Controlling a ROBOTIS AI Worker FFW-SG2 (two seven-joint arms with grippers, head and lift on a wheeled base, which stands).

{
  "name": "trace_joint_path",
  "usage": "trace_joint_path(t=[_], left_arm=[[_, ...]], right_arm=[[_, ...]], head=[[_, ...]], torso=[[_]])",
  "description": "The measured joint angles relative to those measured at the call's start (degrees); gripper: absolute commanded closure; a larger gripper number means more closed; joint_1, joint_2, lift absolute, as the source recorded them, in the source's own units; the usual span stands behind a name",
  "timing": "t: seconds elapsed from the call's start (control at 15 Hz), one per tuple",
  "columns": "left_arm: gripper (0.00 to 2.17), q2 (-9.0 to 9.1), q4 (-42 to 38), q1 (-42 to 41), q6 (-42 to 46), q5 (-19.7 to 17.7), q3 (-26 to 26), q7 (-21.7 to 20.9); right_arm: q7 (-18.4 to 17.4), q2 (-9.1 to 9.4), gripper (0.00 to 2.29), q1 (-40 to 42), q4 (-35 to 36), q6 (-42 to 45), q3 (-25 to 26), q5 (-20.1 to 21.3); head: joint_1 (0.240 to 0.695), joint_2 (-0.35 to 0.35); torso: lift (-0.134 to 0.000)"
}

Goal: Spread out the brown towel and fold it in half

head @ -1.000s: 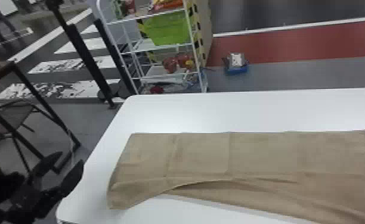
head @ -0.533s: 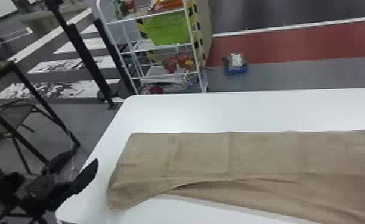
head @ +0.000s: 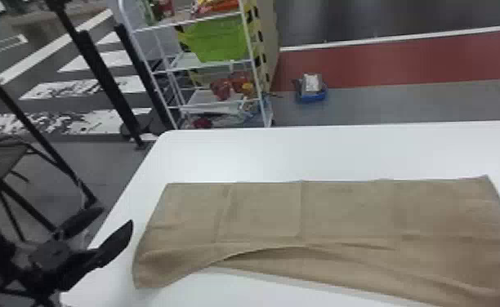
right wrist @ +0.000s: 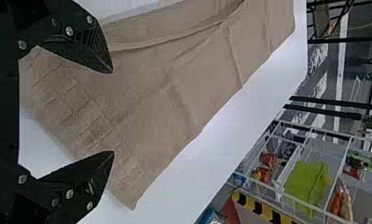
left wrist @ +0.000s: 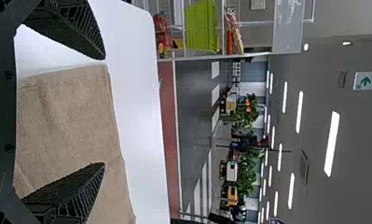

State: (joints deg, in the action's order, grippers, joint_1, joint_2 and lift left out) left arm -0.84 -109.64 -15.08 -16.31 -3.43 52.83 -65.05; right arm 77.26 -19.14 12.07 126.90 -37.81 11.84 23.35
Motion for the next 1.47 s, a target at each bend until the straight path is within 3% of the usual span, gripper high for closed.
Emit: trace_joint_path(t=[0.27, 0.53, 1.0, 1.13, 1.33, 1.47], left_arm=[[0.08, 0.30, -0.91, -0.98, 0.05, 0.25, -0.55, -0.25], [0.08, 0.31, -0.81, -1.50, 0.19, 0.34, -0.54, -0.25], [0.08, 0.20, -0.14, -1.75, 0.63, 0.36, -0.41, -0.34], [0.08, 0.17, 0.04, -1.79, 0.77, 0.36, -0.29, -0.34], [0.08, 0.17, 0.50, -1.82, 1.19, 0.36, -0.27, -0.34], [0.08, 0.18, 0.56, -1.88, 1.24, 0.36, -0.27, -0.34]], right_arm=[[0.00, 0.30, 0.40, -2.44, -2.76, -9.47, -11.29, 2.37], [0.00, 1.76, 0.41, -4.43, -7.13, -11.38, -16.15, 2.68], [0.00, 2.24, 0.60, -6.75, -11.39, -12.61, -16.98, 2.73], [0.00, 2.19, 0.91, -6.87, -11.91, -12.68, -17.21, 2.33], [0.00, 2.11, 0.92, -7.05, -12.36, -12.75, -17.10, 1.68], [0.00, 1.96, 1.05, -7.05, -12.52, -12.87, -17.02, 1.46]], head=[[0.695, 0.350], [0.695, 0.350], [0.695, 0.350], [0.695, 0.350], [0.695, 0.350], [0.695, 0.350]], torso=[[-0.134], [-0.134], [-0.134], [-0.134], [-0.134], [-0.134]])
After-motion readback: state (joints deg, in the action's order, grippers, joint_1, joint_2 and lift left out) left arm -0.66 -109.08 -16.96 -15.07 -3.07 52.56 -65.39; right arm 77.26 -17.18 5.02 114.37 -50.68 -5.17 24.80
